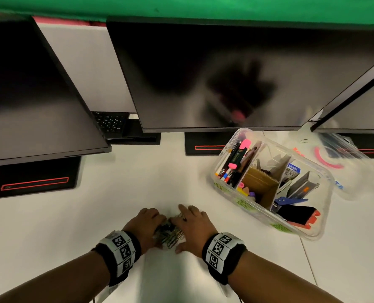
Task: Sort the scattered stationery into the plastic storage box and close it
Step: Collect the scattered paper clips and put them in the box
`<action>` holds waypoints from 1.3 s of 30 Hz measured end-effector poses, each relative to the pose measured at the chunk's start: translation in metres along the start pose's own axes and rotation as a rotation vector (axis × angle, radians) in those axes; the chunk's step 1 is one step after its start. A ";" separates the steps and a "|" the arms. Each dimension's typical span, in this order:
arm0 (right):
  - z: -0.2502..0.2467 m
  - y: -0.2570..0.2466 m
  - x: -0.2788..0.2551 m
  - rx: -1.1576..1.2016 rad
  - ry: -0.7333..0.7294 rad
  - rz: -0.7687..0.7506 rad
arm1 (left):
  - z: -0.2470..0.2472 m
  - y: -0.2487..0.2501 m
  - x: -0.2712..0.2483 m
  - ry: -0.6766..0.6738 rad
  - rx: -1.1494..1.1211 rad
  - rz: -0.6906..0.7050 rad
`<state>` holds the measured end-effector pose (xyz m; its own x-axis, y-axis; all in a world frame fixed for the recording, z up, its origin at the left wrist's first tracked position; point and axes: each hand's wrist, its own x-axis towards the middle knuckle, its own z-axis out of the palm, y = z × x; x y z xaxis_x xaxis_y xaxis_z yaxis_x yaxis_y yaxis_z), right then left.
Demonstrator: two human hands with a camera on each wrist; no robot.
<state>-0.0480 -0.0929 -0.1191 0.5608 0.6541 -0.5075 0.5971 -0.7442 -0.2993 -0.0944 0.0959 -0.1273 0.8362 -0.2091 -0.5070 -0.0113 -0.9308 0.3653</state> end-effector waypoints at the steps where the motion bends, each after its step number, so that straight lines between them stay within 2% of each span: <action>1: 0.000 0.000 0.002 0.020 0.034 -0.009 | 0.001 0.003 0.002 0.046 -0.014 0.025; 2: 0.000 0.000 0.004 0.061 0.077 -0.018 | 0.000 0.007 0.005 0.080 -0.022 0.033; 7: -0.005 0.005 0.013 0.198 0.178 0.005 | -0.009 0.026 0.019 0.061 0.019 -0.017; 14: -0.022 0.015 0.023 0.199 0.154 0.072 | -0.029 0.036 0.034 0.010 -0.046 -0.048; 19: -0.033 0.027 0.016 0.249 0.241 0.127 | -0.052 0.036 0.035 0.098 -0.105 -0.033; 23: -0.026 0.035 0.003 0.263 0.206 0.169 | -0.054 0.031 0.028 0.063 -0.079 -0.046; 26: -0.032 0.031 -0.006 0.290 0.232 0.170 | -0.056 0.034 0.021 0.082 -0.083 -0.037; 29: -0.057 0.023 -0.019 0.332 0.343 0.138 | -0.076 0.052 0.015 0.184 -0.136 0.016; 33: -0.114 0.021 -0.056 0.377 0.534 0.138 | -0.131 0.095 0.010 0.360 -0.187 0.129; 36: -0.155 0.045 -0.084 0.420 0.640 0.267 | -0.165 0.132 0.021 0.412 -0.224 0.188; 39: -0.180 0.088 -0.095 0.477 0.653 0.430 | -0.177 0.169 0.055 0.420 -0.315 0.200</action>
<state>0.0539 -0.1966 0.0481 0.9796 0.1460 -0.1380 0.0429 -0.8231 -0.5663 0.0469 -0.0201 0.0444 0.9819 -0.1748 -0.0729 -0.0814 -0.7371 0.6709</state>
